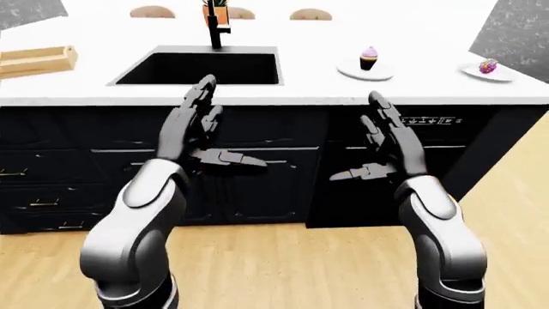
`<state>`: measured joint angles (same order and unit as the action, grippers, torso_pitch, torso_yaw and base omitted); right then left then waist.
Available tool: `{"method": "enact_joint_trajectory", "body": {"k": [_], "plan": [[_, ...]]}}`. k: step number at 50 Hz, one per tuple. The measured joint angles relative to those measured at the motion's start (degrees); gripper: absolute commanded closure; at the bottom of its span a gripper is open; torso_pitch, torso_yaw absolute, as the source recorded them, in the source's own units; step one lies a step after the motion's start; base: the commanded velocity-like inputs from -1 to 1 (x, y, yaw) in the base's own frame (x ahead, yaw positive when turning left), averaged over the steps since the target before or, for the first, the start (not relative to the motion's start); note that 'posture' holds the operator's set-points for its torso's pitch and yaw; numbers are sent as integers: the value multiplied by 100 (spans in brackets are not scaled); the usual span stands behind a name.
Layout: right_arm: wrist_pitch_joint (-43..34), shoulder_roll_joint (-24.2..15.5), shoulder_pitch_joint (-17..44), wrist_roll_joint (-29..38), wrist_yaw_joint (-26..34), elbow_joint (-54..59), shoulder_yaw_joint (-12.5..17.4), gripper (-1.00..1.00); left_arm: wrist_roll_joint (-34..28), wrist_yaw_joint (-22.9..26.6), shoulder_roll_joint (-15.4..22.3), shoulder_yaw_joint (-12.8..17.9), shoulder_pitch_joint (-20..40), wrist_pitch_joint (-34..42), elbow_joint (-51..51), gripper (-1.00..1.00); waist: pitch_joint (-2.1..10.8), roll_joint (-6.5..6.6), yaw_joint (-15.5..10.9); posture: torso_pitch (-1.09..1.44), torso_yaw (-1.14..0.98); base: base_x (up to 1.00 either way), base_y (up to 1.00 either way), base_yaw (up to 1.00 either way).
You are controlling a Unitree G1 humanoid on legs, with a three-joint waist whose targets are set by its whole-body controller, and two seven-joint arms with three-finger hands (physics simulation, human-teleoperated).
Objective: Move the dessert items from the plate to the tray.
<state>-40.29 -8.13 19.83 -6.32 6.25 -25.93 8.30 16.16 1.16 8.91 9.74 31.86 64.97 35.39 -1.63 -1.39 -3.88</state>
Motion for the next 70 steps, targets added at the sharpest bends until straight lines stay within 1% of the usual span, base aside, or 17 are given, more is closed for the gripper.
{"method": "enact_joint_trajectory", "body": {"k": [3, 5, 8, 11, 14, 19, 23, 26, 29, 39, 41, 45, 48, 51, 54, 67, 70], "plan": [[-90, -105, 159, -102, -50, 14, 82, -100, 141, -196, 97, 134, 211, 173, -95, -100, 46, -328, 30, 0, 0, 67, -53, 0], [-221, -190, 175, -144, -113, 49, 210, -100, 286, -307, 78, 88, 253, 319, -118, -100, -106, -239, 110, 0, 0, 67, -54, 0], [-431, -267, 273, -213, -210, -32, 314, -100, 519, -426, 187, 92, 453, 450, -169, -100, -85, -195, 230, 0, 0, 37, -72, 0], [-388, -329, 389, -299, -249, -186, 320, -100, 668, -535, 276, 159, 591, 374, -95, -100, -122, 57, 420, 0, 0, 17, -75, 0], [-439, -290, 372, -390, -242, -147, 226, -100, 785, -649, 360, 249, 592, 396, -186, -100, -349, 323, 341, 0, 0, 16, -73, 0], [-917, -436, 448, -563, -245, -295, 292, -100, 987, -917, 466, 316, 804, 678, -267, -100, -47, 371, 331, 0, 0, 17, -69, 0], [-800, -523, 591, -611, -309, -653, 454, -100, 1234, -1010, 541, 368, 942, 545, -46, -100, 24, 172, 253, 0, 0, 16, -69, 0], [-857, -587, 661, -702, -323, -715, 463, -100, 1379, -1120, 583, 414, 1012, 563, -87, -100, 61, -249, 284, 0, 0, 17, -70, 0], [-1004, -651, 530, -746, -357, -607, 600, -100, 1547, -1191, 525, 235, 884, 653, -195, -100, -91, -259, 396, 0, 0, 12, -70, 0], [-1150, -811, 682, -992, -407, -813, 657, -100, 1768, -1377, 698, 290, 1042, 602, -166, -100, -91, 230, 398, 0, 0, 0, -70, 0], [-1135, -764, 690, -1023, -404, -797, 589, -100, 1791, -1406, 724, 339, 1016, 589, -176, -100, -159, 213, 317, 0, 0, 0, -70, 0], [-1276, -779, 670, -1108, -377, -759, 509, -100, 1796, -1488, 756, 357, 946, 709, -288, -100, 27, 362, 306, 0, 0, 0, -70, 0], [-1264, -849, 784, -1140, -410, -940, 655, -100, 1828, -1481, 787, 343, 1010, 582, -170, -100, 10, 187, 270, 0, 0, 0, -70, 0], [-1264, -932, 872, -1172, -465, -1031, 734, -100, 1856, -1473, 770, 315, 1071, 494, -154, -100, 27, -193, 351, 0, 0, 0, -70, 0], [-1329, -962, 789, -1136, -523, -884, 804, -100, 1950, -1417, 722, 140, 1005, 572, -302, -100, -87, -148, 441, 0, 0, 4, -62, 0], [-1770, -1214, 1226, -1160, -478, -1014, 793, -100, 2218, -1558, 1088, 379, 1537, 551, -598, -100, -126, -15, 323, 0, 0, 21, -1, 0], [-1904, -1303, 1386, -1161, -442, -1053, 716, -100, 2263, -1564, 1168, 394, 1563, 538, -704, -100, -123, -98, 306, 0, 0, 28, 41, 0]]}}
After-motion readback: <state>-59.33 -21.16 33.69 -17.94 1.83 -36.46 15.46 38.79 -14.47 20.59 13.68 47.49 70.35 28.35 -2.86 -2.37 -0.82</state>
